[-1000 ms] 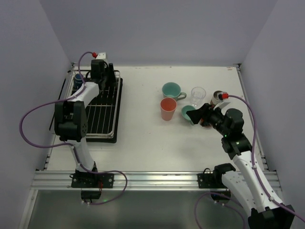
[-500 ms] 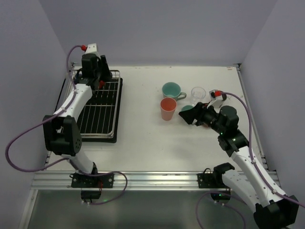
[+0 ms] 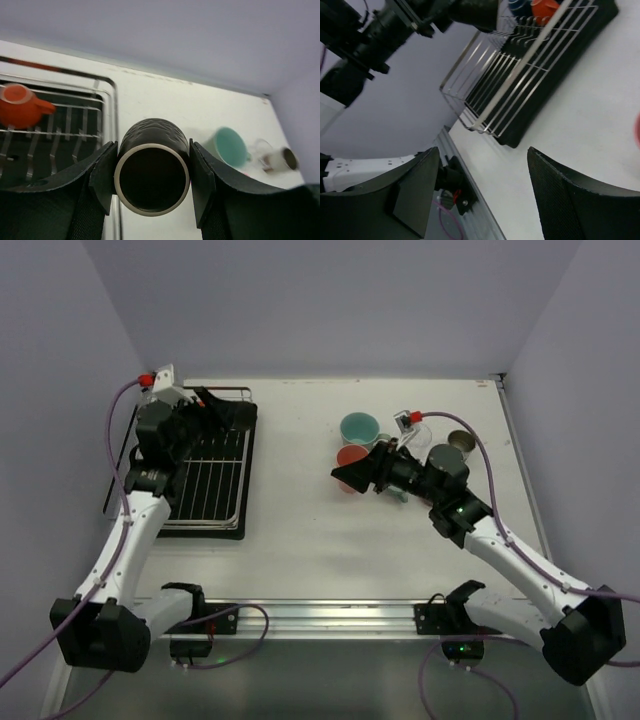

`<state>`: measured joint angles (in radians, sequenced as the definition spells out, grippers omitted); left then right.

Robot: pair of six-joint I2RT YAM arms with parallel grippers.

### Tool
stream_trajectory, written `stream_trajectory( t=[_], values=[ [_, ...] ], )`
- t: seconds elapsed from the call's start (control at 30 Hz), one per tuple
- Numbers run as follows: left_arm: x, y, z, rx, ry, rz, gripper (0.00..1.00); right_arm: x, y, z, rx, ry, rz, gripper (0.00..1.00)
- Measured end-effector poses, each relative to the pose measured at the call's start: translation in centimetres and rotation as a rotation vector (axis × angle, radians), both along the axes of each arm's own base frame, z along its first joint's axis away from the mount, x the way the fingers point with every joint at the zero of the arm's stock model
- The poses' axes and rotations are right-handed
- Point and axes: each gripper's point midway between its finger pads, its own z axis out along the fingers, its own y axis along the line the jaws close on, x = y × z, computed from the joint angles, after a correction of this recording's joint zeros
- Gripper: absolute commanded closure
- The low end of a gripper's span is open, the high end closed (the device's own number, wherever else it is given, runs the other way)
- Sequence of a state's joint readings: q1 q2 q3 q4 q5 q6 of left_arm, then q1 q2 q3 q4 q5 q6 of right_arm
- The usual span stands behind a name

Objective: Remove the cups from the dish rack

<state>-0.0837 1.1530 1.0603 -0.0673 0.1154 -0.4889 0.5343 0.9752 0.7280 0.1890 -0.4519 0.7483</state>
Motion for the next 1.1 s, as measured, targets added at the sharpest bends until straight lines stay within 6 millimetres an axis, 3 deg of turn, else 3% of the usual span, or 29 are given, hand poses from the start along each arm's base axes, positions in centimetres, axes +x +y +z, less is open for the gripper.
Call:
stream_trajectory(
  t=[0.2,0.33,0.47,0.63,0.73,0.77,0.87,0.9,1.0,1.03,1.1],
  values=[
    [-7.3,-6.5,-2.1,-0.263,-0.014,-0.292,0.94,-0.8,4.7,1.7,0.077,-0.026,0.152,0.13],
    [-11.1,-8.5,-1.8,-0.392,-0.061,-0.413,0.94,-0.2,6.0,2.5,0.104,-0.041,0.179,0.12],
    [-13.4,-9.4,-1.2,-0.480,-0.105,-0.489,0.94,0.0,7.2,3.0,0.128,-0.045,0.221,0.14],
    [-14.3,-10.0,-1.3,-0.543,-0.108,-0.540,0.94,-0.8,9.5,3.0,0.136,-0.020,0.296,0.19],
    [-14.6,-10.3,-1.4,-0.569,-0.106,-0.560,0.94,-1.4,10.9,3.5,0.155,-0.012,0.345,0.26],
    [-14.7,-10.4,-1.4,-0.575,-0.107,-0.566,0.94,-1.6,11.3,3.6,0.163,-0.009,0.364,0.34],
    [-15.0,-10.5,-1.1,-0.588,-0.120,-0.581,0.94,-2.1,12.3,4.1,0.194,0.000,0.406,0.46],
    [-15.0,-10.5,-0.9,-0.592,-0.126,-0.583,0.93,-2.2,12.5,4.0,0.201,0.005,0.414,0.61],
    [-15.3,-10.5,-0.2,-0.603,-0.152,-0.594,0.88,-2.1,13.1,3.7,0.228,0.038,0.432,0.77],
    [-15.4,-10.4,0.0,-0.604,-0.160,-0.595,0.85,-2.1,13.2,3.7,0.241,0.051,0.442,0.89],
    [-15.5,-10.4,0.0,-0.616,-0.158,-0.593,0.77,-2.3,13.3,4.1,0.262,0.055,0.456,1.00]
  ],
)
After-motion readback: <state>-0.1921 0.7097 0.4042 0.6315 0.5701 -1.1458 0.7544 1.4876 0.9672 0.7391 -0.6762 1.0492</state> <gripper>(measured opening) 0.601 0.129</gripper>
